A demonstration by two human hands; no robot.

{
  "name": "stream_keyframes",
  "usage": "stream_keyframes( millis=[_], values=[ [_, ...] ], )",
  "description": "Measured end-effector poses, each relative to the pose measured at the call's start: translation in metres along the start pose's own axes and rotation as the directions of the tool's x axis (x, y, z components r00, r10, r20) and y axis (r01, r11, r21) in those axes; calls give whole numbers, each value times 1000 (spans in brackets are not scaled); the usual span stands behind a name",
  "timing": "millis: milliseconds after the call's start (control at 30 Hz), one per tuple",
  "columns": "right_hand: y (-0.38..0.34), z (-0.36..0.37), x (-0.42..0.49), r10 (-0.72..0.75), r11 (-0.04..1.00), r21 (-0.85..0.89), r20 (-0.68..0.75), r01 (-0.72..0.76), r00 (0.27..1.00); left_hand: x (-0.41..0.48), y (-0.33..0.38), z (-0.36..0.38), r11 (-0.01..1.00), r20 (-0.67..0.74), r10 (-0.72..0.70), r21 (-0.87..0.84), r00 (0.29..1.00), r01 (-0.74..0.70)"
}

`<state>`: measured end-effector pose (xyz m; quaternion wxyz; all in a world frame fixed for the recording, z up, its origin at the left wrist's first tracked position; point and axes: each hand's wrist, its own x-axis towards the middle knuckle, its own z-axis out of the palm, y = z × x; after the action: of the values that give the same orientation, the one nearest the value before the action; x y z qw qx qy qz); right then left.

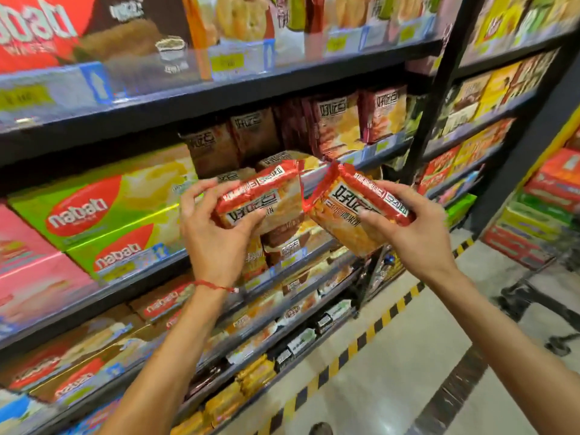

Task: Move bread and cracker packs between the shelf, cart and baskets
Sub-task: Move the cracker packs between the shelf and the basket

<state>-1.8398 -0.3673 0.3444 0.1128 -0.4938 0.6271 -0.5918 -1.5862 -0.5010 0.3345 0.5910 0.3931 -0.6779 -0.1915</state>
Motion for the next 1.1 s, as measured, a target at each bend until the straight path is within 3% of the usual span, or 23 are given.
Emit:
stream_keyframes(
  millis=[200,300,500,700,867,1000,1100],
  values=[
    [31,-7,80,-36,998,52,103,30,994,24,10,53,994,-169,-104,-53,980,96],
    [44,-2,111,-64,995,85,170,50,983,38,11,72,968,-258,-227,-169,939,187],
    [64,1,161,-146,982,162,309,99,940,55,2,96,938,-407,-345,-178,846,297],
    [71,5,194,-205,968,223,427,117,881,58,0,106,910,-457,-398,-87,796,405],
    [75,8,206,-227,965,228,463,132,857,63,-7,103,839,-374,-417,193,829,509],
    [73,13,212,-241,961,231,447,149,861,58,-8,104,759,-416,-381,369,826,536],
    [72,21,215,-265,956,234,427,178,864,60,-13,108,739,-473,-403,337,783,584]
  ],
)
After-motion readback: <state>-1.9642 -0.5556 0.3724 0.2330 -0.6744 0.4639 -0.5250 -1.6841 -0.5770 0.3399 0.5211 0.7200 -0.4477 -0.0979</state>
